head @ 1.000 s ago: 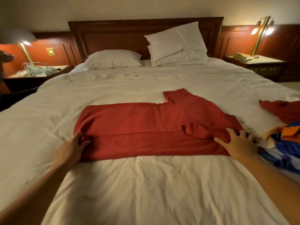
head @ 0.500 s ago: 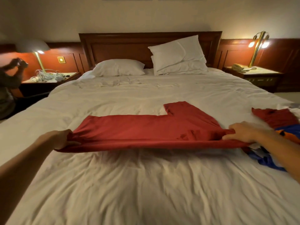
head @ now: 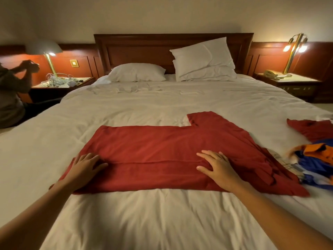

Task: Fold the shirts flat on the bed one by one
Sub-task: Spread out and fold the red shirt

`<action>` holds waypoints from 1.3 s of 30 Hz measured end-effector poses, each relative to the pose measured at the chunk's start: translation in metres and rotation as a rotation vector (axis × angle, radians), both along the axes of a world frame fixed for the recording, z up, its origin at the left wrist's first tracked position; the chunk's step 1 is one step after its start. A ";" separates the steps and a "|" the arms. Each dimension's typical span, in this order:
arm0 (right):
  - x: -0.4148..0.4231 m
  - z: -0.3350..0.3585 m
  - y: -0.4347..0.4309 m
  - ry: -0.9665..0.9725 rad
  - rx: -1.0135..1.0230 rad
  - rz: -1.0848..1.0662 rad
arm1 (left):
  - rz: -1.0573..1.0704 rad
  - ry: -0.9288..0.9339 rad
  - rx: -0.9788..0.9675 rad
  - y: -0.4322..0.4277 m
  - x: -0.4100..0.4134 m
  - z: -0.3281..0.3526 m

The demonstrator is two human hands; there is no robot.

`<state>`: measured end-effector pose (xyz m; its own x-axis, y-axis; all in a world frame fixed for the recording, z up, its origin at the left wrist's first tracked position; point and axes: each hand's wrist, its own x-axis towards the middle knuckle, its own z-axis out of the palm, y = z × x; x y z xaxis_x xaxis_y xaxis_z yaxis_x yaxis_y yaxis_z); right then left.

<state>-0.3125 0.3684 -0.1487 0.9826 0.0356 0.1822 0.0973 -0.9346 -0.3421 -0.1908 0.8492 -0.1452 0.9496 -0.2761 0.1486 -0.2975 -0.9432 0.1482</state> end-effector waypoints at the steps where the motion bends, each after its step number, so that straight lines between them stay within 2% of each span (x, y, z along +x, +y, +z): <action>1: 0.008 -0.004 0.003 0.000 0.006 0.010 | -0.029 -0.016 -0.034 0.003 0.003 -0.001; 6: 0.043 -0.009 0.005 -0.012 -0.154 0.026 | -0.054 -0.152 0.048 0.017 0.025 -0.013; 8: 0.051 -0.007 0.003 -0.040 -0.160 0.010 | -0.062 -0.176 0.033 0.020 0.035 -0.015; 13: 0.054 -0.012 -0.003 -0.044 -0.181 -0.005 | 0.035 -0.002 0.107 0.021 0.050 -0.028; 17: 0.030 -0.007 -0.022 -0.143 -0.194 -0.111 | 0.123 0.051 0.084 0.006 0.041 -0.027; 20: -0.002 -0.004 -0.055 -0.037 -0.247 -0.243 | 0.100 0.041 -0.016 -0.031 0.026 -0.023; 22: -0.019 -0.001 -0.071 0.025 -0.278 -0.252 | 0.037 0.076 -0.090 -0.072 0.016 -0.021; 27: -0.021 0.015 -0.095 -0.111 -0.139 -0.060 | -0.147 0.187 -0.279 -0.199 -0.002 -0.019; 30: 0.005 0.039 -0.114 -0.025 0.051 -0.051 | -0.181 0.176 -0.228 -0.238 -0.019 -0.032; 35: 0.061 0.072 -0.129 -0.087 0.200 -0.253 | -0.177 0.148 -0.220 -0.234 -0.020 -0.037; 39: 0.031 0.059 -0.117 -0.135 0.170 -0.420 | -0.174 0.128 -0.188 -0.236 -0.018 -0.039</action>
